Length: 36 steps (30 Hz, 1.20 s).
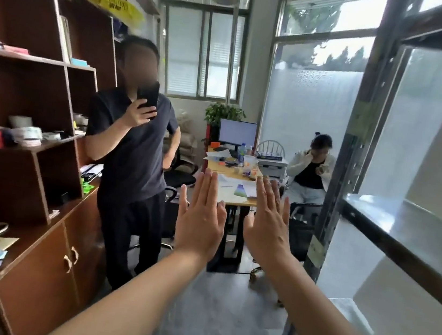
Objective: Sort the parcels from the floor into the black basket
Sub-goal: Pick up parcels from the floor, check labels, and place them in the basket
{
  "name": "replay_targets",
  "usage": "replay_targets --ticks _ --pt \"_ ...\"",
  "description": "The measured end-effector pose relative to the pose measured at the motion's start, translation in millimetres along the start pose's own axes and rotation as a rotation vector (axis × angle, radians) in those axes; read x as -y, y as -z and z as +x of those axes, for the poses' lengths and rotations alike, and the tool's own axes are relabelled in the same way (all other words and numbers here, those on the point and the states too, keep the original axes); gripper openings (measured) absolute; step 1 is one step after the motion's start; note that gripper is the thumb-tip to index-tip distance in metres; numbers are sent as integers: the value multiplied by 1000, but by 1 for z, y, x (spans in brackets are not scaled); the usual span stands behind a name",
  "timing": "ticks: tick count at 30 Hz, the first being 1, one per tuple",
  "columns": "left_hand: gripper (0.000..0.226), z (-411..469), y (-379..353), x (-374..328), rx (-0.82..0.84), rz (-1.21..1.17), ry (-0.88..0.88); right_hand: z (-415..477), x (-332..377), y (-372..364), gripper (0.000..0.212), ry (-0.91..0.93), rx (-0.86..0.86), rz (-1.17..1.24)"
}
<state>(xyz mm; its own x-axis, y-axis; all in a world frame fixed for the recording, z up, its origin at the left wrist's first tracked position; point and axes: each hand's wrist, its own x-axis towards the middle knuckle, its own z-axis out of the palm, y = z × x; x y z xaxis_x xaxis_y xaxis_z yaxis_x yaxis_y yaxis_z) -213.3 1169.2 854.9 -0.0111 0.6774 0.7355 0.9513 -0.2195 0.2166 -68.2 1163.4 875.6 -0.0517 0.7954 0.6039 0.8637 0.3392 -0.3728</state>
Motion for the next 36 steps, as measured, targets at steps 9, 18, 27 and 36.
replay_targets --ticks 9,18,27,36 --pt "62 -31 33 -60 35 -207 -351 -78 14 68 78 -188 -258 -339" --pt "63 -112 114 -204 136 -519 -601 -223 13 224 62 -473 -416 -664" --pt "62 -260 260 -339 246 -882 -888 -430 73 381 63 -777 -516 -944" --pt "62 -482 432 -411 244 -1048 -1265 -692 205 498 65 -1128 -567 -1122"
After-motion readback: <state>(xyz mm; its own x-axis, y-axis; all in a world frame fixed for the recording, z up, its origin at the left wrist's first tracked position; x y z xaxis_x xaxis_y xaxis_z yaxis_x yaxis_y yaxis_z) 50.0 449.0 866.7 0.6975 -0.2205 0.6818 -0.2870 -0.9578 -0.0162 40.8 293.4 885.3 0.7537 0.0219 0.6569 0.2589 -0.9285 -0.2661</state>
